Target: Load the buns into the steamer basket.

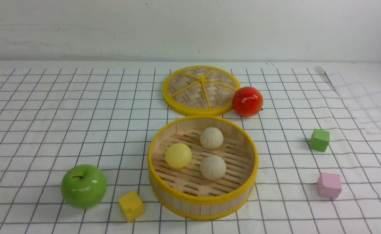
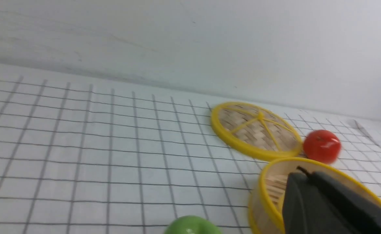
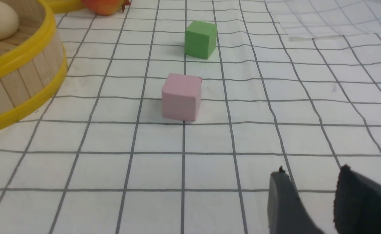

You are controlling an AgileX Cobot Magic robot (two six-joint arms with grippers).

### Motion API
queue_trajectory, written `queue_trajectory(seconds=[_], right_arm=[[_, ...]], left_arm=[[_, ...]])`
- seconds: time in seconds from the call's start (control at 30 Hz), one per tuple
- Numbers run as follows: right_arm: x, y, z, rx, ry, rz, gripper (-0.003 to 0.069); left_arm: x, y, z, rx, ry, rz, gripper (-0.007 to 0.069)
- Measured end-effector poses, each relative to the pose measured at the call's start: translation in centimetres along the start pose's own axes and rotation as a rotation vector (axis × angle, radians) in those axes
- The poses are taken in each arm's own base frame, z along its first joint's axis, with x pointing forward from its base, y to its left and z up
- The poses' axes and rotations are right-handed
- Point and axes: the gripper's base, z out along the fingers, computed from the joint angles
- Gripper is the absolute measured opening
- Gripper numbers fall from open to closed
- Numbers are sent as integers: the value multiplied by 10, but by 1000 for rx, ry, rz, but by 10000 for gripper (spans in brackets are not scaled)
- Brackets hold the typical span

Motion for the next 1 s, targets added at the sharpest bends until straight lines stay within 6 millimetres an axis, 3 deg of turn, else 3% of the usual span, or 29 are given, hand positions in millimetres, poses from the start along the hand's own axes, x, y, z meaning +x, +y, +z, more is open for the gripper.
queue_trajectory(seconds=[0.03,0.07,0.2,0.3,1.0], right_arm=[[0,0,0,0,0,0,239],[0,0,0,0,0,0,239],[0,0,0,0,0,0,239],[0,0,0,0,0,0,239],[0,0,0,0,-1,0,239]], left_arm=[[23,9,-4,-46,-5,0,-13],[25,10,-4,-50,-6,0,-13],[83,29,-10,-138,61,-3,-13],[100,36,-14,-207,192,-14,-11],[104,37,-14,-218,219,-20,6]])
